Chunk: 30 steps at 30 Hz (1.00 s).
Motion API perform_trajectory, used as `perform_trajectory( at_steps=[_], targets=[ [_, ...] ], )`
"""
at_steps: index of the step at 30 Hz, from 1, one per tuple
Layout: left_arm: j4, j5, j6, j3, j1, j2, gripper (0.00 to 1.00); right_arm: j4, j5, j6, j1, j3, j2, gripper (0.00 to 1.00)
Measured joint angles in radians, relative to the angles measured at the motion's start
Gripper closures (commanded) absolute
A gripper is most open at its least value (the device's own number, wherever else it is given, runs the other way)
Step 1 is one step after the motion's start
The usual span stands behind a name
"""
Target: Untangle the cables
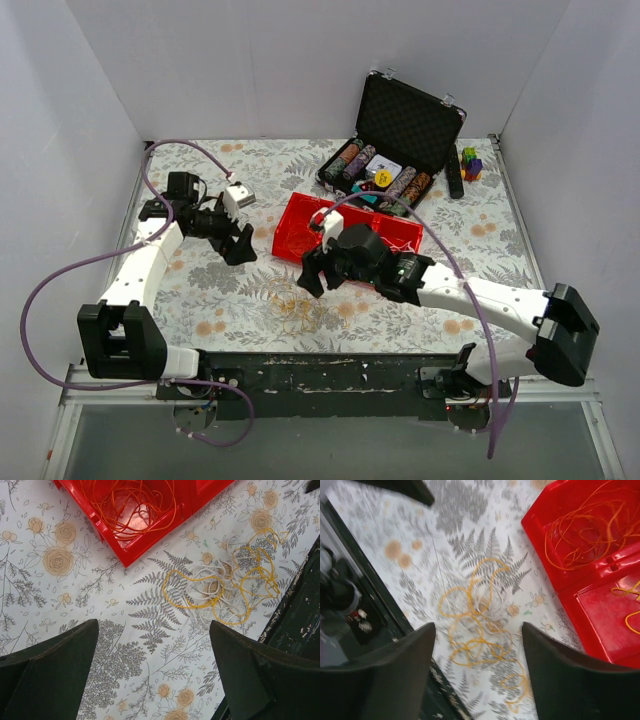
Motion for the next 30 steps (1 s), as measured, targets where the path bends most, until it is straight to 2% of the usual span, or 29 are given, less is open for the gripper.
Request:
perform_trajectory(
  at_steps=[4,10,13,15,16,20,23,27,30],
  targets=[
    [0.004,0.0,0.001,-0.003,-0.006,0.0,0.07,0.01,-0.067,0.047,0.0,-0.046,0.101,0.1],
    [0.006,-0.004,0.003,-0.014,-0.006,0.0,0.07,-0.002,-0.086,0.084,0.002,-0.042,0.242,0.09],
    [0.004,-0.007,0.008,-0.014,-0.006,0.0,0.07,0.013,-0.109,0.084,0.001,-0.03,0.294,0.15],
    [-0.001,-0.01,0.015,-0.014,-0.006,0.0,0.07,0.033,-0.14,0.083,0.002,-0.03,0.317,0.23],
    [-0.002,-0.013,0.019,-0.014,-0.006,0.0,0.07,0.045,-0.156,0.083,0.002,-0.03,0.326,0.32],
    [-0.001,-0.027,0.031,-0.015,-0.006,-0.002,0.07,0.077,-0.202,0.082,0.002,-0.031,0.338,0.77],
    [-0.001,-0.029,0.034,-0.021,-0.006,-0.006,0.07,0.087,-0.204,0.082,0.003,-0.031,0.336,0.98],
    [0.002,-0.031,0.038,-0.049,-0.022,-0.015,0.08,0.078,-0.183,0.077,0.006,-0.031,0.288,0.99],
    [0.01,-0.045,0.036,-0.1,-0.082,-0.035,0.08,0.035,-0.162,0.065,0.006,-0.006,0.216,0.99]
  ],
)
